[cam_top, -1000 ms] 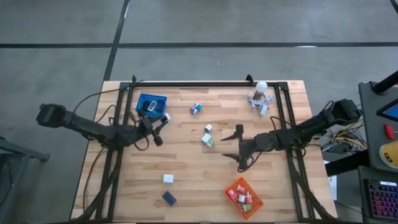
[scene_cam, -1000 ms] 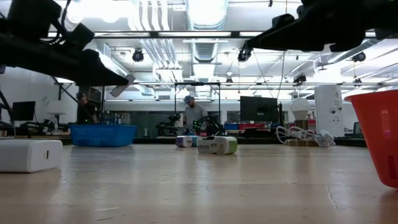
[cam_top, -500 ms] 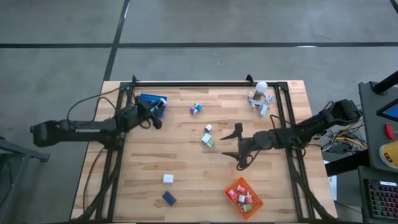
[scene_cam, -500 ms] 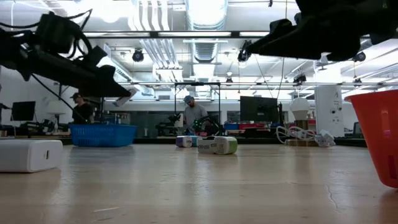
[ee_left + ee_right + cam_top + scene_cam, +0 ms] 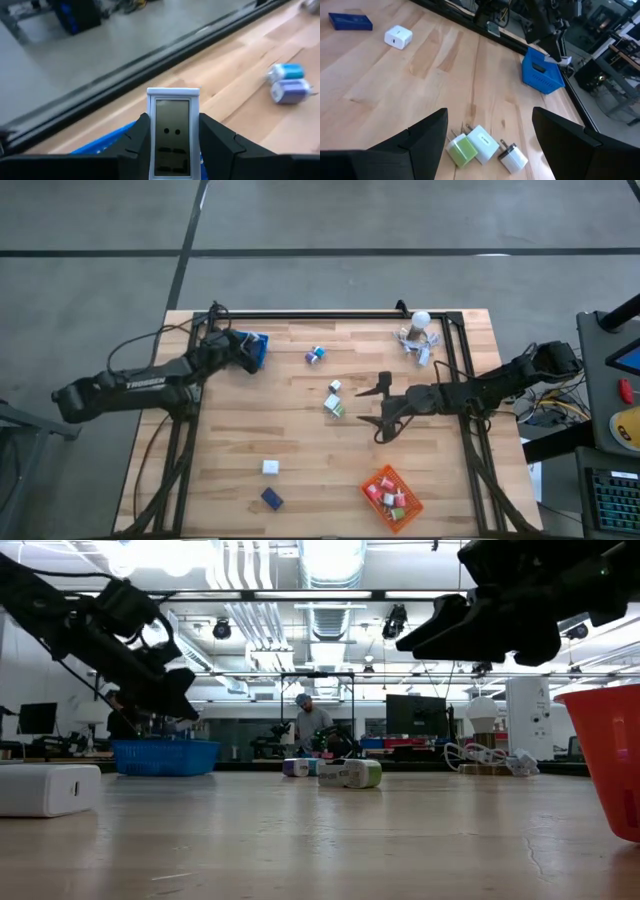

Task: Pick & Place Office items
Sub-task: Put the white digital clock into the blue bin, then put the green charger adapter into the orange bin

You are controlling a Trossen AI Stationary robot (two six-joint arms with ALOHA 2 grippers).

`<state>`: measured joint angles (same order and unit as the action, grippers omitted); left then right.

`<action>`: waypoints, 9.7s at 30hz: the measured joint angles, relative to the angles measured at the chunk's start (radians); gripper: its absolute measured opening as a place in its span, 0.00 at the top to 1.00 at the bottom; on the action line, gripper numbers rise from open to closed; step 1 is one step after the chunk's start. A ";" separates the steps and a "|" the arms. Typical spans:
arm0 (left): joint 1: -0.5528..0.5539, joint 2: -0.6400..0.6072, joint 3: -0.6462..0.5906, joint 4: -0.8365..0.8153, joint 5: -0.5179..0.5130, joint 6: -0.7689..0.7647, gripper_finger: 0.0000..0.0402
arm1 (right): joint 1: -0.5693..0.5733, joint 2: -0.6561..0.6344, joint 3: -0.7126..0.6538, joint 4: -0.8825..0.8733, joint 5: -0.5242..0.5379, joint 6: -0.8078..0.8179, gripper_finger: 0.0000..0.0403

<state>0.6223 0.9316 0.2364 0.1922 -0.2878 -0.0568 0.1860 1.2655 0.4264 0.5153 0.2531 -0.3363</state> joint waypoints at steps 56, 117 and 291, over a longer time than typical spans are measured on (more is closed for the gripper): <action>0.072 0.362 0.243 -0.186 -0.031 -0.012 0.33 | 0.001 0.000 -0.006 0.006 0.001 0.034 0.29; -0.278 0.419 0.309 0.078 0.307 0.125 0.35 | -0.108 0.383 0.425 -0.484 -0.134 0.563 0.29; -0.279 0.418 0.249 0.192 0.313 0.119 0.35 | 0.658 0.419 0.651 -1.058 0.064 1.172 0.53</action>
<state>0.3435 1.3495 0.4850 0.3843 0.0254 0.0620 0.8444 1.6850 1.0771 -0.5426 0.3175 0.8356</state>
